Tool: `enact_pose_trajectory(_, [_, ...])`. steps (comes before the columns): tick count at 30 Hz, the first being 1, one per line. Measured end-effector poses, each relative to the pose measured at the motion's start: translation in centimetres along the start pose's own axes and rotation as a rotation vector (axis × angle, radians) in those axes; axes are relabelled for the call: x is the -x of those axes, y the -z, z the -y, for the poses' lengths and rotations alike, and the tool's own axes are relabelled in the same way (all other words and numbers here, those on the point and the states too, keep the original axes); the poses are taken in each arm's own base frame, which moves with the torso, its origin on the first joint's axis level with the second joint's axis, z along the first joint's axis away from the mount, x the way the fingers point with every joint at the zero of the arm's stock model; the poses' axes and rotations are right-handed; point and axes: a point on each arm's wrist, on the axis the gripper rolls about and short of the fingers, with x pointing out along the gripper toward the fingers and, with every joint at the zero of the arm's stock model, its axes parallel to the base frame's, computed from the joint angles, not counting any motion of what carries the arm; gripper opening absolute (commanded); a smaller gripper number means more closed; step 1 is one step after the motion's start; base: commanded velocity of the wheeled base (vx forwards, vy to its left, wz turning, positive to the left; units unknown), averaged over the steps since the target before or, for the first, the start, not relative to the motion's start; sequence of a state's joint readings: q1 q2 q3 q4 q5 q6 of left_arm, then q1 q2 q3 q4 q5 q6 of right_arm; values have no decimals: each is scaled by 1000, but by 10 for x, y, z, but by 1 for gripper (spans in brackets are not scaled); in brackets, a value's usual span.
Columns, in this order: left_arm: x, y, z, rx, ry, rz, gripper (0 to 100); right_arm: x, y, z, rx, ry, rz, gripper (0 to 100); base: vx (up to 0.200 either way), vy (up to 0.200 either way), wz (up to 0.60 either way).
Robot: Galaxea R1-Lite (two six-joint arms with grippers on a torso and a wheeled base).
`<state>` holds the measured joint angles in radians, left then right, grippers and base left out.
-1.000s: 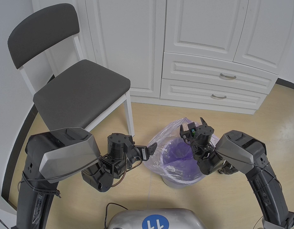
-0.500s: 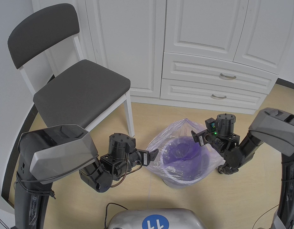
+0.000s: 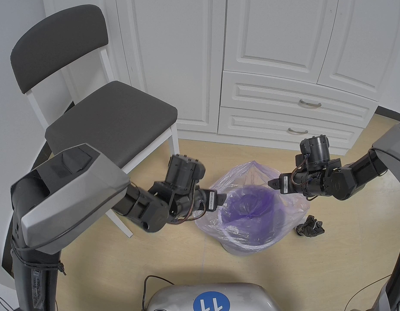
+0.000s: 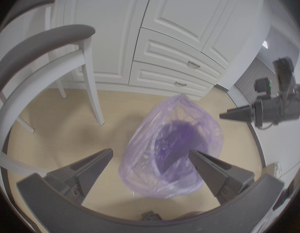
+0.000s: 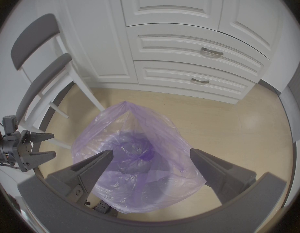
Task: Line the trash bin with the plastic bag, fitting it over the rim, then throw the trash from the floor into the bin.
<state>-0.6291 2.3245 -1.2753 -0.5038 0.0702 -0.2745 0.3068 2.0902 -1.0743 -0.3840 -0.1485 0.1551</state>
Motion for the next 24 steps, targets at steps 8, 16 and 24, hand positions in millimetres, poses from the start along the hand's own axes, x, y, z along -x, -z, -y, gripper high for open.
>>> enact_pose_trajectory(8, [-16, -52, 19, 49, -11, 36, 100, -7, -7, 3, -89, 16, -27, 100, 0, 0, 0])
enact_pose_trajectory(16, [-36, -53, 17, 70, -27, 16, 100, -29, 1, 8, -120, 66, -70, 100, 0, 0, 0])
enact_pose_trajectory(24, [-54, -27, 2, 76, -58, -48, 100, -46, 11, 12, -122, 99, -104, 100, 0, 0, 0])
